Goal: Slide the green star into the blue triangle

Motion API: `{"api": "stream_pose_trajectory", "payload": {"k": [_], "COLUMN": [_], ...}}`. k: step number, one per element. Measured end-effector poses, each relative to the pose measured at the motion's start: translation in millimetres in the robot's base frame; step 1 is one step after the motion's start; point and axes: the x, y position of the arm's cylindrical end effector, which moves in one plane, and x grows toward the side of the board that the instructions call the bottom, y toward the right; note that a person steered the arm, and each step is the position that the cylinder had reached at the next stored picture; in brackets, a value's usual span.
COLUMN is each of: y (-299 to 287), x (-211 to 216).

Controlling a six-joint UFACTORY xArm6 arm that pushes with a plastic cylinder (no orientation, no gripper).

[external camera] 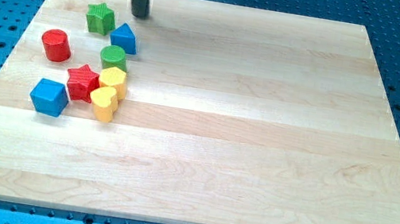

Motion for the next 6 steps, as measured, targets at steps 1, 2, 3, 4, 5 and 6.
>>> {"api": "stream_pose_trajectory", "payload": {"k": [1,2,3,4,5,6], "y": [-42,-4,43,-30,-68,13], "x": [-6,36,51,11,38,73]}}
